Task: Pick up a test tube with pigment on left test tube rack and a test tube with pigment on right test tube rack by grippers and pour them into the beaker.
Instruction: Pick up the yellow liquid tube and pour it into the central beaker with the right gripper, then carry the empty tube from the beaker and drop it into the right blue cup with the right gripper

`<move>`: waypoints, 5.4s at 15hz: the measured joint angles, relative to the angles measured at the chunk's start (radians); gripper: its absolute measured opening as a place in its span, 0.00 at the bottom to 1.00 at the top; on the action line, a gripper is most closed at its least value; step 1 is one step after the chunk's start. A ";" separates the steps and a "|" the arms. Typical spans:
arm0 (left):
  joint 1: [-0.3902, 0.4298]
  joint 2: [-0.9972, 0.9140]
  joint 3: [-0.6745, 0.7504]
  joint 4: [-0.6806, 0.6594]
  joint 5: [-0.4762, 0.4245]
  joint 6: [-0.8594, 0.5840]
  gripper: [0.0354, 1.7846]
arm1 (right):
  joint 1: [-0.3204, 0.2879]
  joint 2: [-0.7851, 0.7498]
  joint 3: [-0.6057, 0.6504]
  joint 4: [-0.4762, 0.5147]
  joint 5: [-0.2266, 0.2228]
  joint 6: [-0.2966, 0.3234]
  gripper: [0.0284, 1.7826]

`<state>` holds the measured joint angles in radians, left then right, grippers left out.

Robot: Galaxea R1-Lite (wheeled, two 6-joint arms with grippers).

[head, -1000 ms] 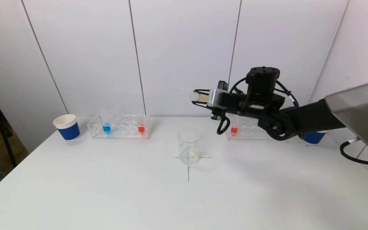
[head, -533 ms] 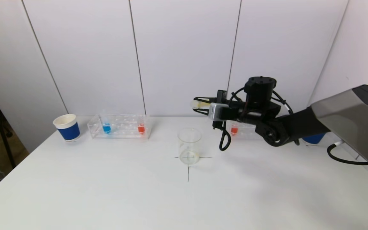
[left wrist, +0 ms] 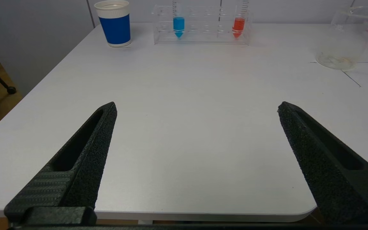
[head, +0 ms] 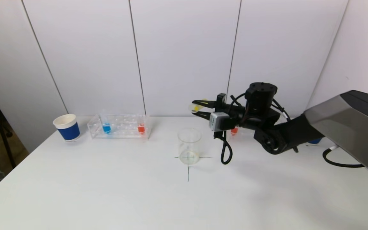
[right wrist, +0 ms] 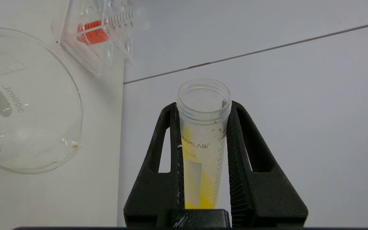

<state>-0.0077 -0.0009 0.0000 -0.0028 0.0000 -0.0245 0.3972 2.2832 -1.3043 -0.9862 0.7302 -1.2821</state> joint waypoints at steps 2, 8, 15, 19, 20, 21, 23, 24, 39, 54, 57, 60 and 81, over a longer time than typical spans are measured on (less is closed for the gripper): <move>0.000 0.000 0.000 0.000 0.000 0.000 0.99 | 0.001 0.005 0.015 -0.011 0.000 -0.020 0.24; 0.000 0.000 0.000 0.000 0.000 0.000 0.99 | 0.003 0.013 0.047 -0.034 0.014 -0.094 0.24; 0.000 0.000 0.000 0.000 0.000 0.000 0.99 | 0.005 0.014 0.056 -0.026 0.009 -0.181 0.24; 0.000 0.000 0.000 0.000 0.000 0.000 0.99 | 0.007 0.015 0.060 -0.020 0.006 -0.223 0.24; 0.000 0.000 0.000 0.000 0.000 0.000 0.99 | 0.007 0.015 0.060 -0.011 0.005 -0.235 0.24; 0.000 0.000 0.000 0.000 0.000 0.000 0.99 | 0.008 0.015 0.057 0.006 0.005 -0.254 0.24; 0.000 0.000 0.000 0.000 0.000 0.000 0.99 | 0.008 0.014 0.050 0.019 0.005 -0.279 0.24; 0.000 0.000 0.000 0.000 0.000 0.000 0.99 | 0.008 0.014 0.050 0.021 0.005 -0.286 0.24; 0.000 0.000 0.000 0.000 0.000 0.001 0.99 | 0.006 -0.004 0.016 0.167 0.000 -0.436 0.24; 0.000 0.000 0.000 0.000 0.000 0.000 0.99 | 0.008 -0.032 -0.044 0.336 -0.028 -0.610 0.24; 0.000 0.000 0.000 0.000 0.000 0.000 0.99 | 0.020 -0.039 -0.049 0.365 -0.049 -0.644 0.24; 0.000 0.000 0.000 0.000 0.000 0.000 0.99 | 0.031 -0.050 -0.050 0.383 -0.066 -0.662 0.24; 0.000 0.000 0.000 0.000 0.000 0.000 0.99 | 0.023 -0.203 -0.017 0.044 -0.547 0.565 0.24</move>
<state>-0.0077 -0.0009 0.0000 -0.0028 0.0000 -0.0240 0.4200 2.0806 -1.3211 -0.9419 0.1828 -0.7172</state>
